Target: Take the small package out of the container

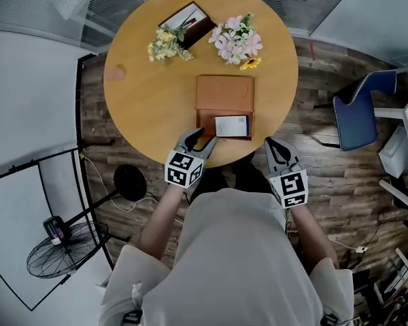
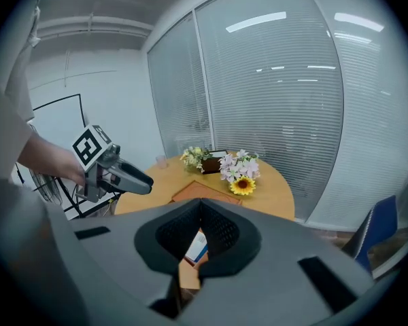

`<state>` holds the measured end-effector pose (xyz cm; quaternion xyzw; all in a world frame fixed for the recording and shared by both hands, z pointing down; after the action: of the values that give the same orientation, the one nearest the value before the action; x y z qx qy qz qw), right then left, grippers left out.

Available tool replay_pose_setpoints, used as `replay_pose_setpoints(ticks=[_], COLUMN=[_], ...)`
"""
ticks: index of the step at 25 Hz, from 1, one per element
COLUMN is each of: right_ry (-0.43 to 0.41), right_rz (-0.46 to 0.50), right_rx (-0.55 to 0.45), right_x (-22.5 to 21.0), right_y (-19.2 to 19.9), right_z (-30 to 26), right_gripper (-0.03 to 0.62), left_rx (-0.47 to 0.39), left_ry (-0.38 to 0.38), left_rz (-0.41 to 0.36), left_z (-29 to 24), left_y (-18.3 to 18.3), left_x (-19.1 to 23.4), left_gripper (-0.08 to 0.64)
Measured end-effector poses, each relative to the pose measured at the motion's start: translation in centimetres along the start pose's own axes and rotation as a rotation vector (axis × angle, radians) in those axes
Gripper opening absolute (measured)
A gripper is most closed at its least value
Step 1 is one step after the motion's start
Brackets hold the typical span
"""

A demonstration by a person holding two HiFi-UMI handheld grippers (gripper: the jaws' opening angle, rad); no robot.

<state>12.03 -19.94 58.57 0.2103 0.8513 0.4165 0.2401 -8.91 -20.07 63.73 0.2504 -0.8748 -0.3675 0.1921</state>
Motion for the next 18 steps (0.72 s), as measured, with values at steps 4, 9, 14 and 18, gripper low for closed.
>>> replay_pose_setpoints(ticks=[4,9,14,18], right_ry=[-0.016,0.004,0.041,0.065], right_rz=[-0.016,-0.049,-0.081,-0.111], right_rx=[0.023,0.042,0.055,0.062], right_x=[-0.5,-0.9,-0.8,-0.9], right_y=[0.8,1.4,1.9,2.2], right_z=[-1.7,-3.1,-3.4,-3.4], right_gripper=[0.003,0.003,0.003,0.003], left_rx=[0.065,0.174,0.314,0.412], left_ry=[0.009,0.042,0.057,0.083], left_rz=[0.014,0.018,0.042,0.043], left_z=[-2.9,-6.4,-9.6,-11.6], left_y=[1.5,4.0,6.7,8.1], left_x=[0.8,1.7,3.1,3.6], left_gripper=[0.175,0.181,0.192,0.196])
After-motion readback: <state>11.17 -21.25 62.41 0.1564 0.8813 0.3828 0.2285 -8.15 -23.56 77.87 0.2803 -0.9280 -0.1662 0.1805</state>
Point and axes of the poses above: the fingertips, and each gripper's own axes: z backward along the fingers, x to its left, y out of its underside, the point moved 4 cm from there along z, backward along the fingers, and after that the axes turned 8 degrees about -z, right-handed, at the moved point
